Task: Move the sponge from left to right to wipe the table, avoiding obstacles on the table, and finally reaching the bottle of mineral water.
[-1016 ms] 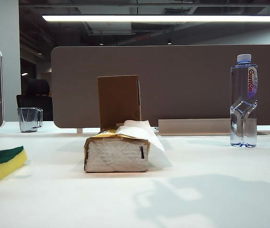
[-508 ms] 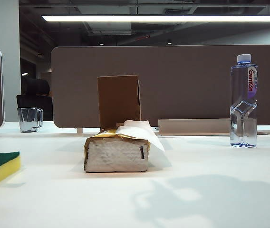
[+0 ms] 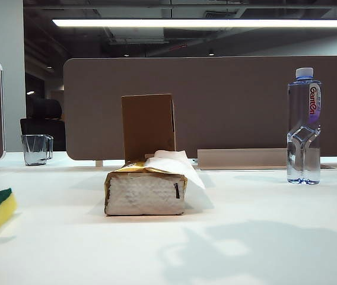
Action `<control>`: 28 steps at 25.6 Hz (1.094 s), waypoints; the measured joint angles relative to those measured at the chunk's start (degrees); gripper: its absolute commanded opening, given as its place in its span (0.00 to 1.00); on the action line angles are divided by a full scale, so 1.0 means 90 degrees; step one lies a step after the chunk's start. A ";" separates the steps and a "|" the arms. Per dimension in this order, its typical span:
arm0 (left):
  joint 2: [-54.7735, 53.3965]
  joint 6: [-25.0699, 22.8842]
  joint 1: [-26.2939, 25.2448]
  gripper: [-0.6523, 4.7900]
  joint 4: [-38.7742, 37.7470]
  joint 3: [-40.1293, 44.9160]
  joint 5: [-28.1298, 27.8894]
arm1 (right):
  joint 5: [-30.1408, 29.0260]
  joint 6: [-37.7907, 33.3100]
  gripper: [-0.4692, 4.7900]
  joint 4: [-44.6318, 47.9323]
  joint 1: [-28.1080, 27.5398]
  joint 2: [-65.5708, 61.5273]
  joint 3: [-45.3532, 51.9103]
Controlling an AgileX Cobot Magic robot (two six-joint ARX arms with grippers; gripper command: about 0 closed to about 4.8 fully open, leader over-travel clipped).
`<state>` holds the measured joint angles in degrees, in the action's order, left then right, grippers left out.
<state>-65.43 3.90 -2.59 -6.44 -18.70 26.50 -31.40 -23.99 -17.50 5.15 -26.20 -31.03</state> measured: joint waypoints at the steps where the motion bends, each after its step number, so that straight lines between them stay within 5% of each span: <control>1: 0.0124 0.0005 0.0000 0.11 -0.0027 0.0075 0.0000 | -0.0005 0.0000 0.78 0.0000 0.0000 0.0000 0.0000; 11: 0.1389 0.0231 0.0401 0.11 -0.1115 0.0306 0.0017 | -0.0032 0.0000 0.78 0.0000 0.0000 -0.0002 0.0000; 18: 0.1433 0.0869 0.1729 0.11 -0.0517 0.0308 -0.0894 | -0.0104 0.0000 0.78 -0.0087 0.0000 -0.0002 0.0000; 28: 0.1375 0.1105 0.1943 0.11 -0.0442 0.0308 -0.1010 | -0.0185 0.0000 0.78 -0.0119 -0.0002 -0.0002 0.0000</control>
<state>-53.06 13.85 14.90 -10.41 -15.92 17.41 -33.06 -23.99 -18.57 5.13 -26.22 -31.03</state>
